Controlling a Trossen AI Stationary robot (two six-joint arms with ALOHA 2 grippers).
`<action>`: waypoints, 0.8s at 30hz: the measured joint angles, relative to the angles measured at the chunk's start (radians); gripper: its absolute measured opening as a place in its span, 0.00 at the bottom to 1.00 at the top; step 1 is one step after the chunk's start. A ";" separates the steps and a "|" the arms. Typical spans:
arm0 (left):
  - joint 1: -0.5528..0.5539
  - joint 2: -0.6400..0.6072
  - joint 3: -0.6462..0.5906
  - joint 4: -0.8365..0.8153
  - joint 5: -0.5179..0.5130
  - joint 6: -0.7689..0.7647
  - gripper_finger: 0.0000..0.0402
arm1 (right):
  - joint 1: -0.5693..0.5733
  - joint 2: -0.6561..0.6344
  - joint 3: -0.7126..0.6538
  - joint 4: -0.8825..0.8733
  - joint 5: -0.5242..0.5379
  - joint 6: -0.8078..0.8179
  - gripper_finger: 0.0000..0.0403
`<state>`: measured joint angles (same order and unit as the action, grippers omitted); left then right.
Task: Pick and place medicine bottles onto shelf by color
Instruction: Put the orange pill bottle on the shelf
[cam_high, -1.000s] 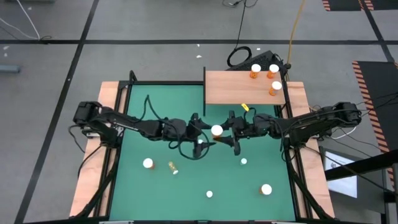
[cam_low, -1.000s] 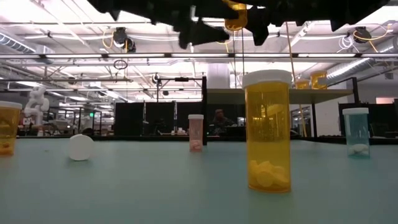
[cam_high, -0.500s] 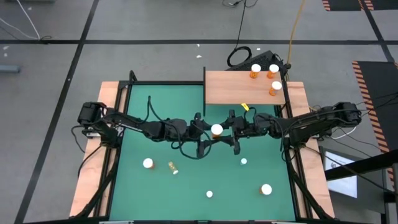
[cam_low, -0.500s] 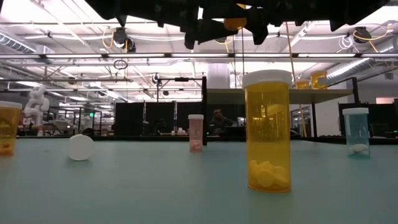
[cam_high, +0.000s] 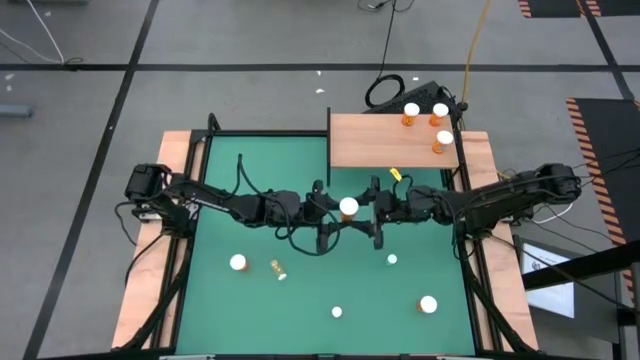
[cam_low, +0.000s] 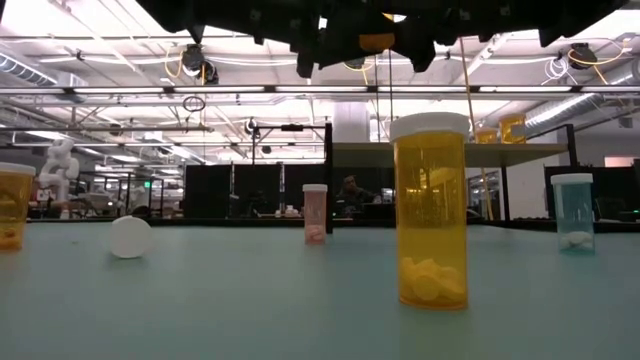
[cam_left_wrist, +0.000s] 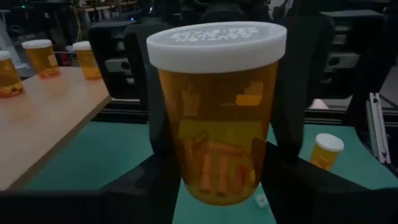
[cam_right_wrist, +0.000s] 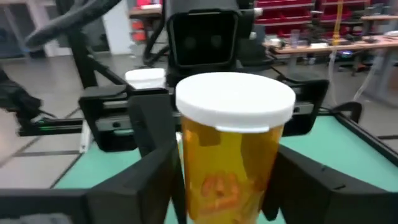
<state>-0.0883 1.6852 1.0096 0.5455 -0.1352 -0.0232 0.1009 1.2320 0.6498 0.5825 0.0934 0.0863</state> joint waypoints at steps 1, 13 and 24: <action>0.000 0.000 0.000 0.000 -0.001 0.003 0.51 | 0.006 -0.002 0.000 -0.006 0.027 -0.005 0.64; 0.017 -0.002 0.000 0.006 -0.011 0.018 0.47 | 0.095 -0.219 -0.001 -0.430 0.362 0.143 0.83; 0.038 -0.002 0.000 -0.045 -0.024 0.041 0.47 | 0.163 -0.034 0.579 -1.275 0.427 0.262 0.79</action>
<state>-0.0502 1.6833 1.0096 0.5002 -0.1589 0.0176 0.2634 1.1980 1.2284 -0.6927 0.5205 0.3478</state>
